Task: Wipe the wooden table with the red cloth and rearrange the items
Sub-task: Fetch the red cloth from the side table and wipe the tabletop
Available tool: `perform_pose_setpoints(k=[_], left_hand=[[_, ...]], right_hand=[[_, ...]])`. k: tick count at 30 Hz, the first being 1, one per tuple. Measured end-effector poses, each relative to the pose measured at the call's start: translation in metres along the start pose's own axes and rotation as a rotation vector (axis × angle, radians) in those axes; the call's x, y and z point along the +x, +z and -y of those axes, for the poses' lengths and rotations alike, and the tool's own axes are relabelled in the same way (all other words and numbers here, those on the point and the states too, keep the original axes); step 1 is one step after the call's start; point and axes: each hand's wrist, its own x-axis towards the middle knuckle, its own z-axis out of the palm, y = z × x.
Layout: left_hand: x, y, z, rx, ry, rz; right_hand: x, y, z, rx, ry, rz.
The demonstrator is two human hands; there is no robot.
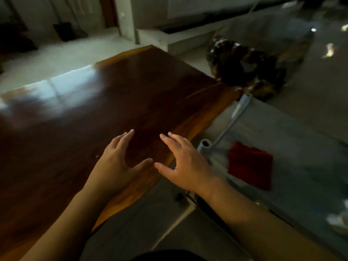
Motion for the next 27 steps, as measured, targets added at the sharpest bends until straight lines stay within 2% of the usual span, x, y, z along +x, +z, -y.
perform_pose_setpoints(k=[7,15,23,27], left_hand=[[0.054,0.053,-0.099,-0.082,0.223,0.211],[0.111,0.121,-0.175,-0.045,0.366,0.373],[0.179,0.203,-0.182,-0.016,0.422,0.593],[0.193,0.232,-0.179,-0.003,0.446,0.631]], right_hand=[[-0.071,-0.068,-0.087,0.005,0.3,-0.154],[-0.116,-0.092,-0.148,-0.124,0.6,-0.303],[-0.117,-0.092,-0.18,-0.121,0.871,-0.347],[-0.114,-0.089,-0.191,-0.112,0.941,-0.352]])
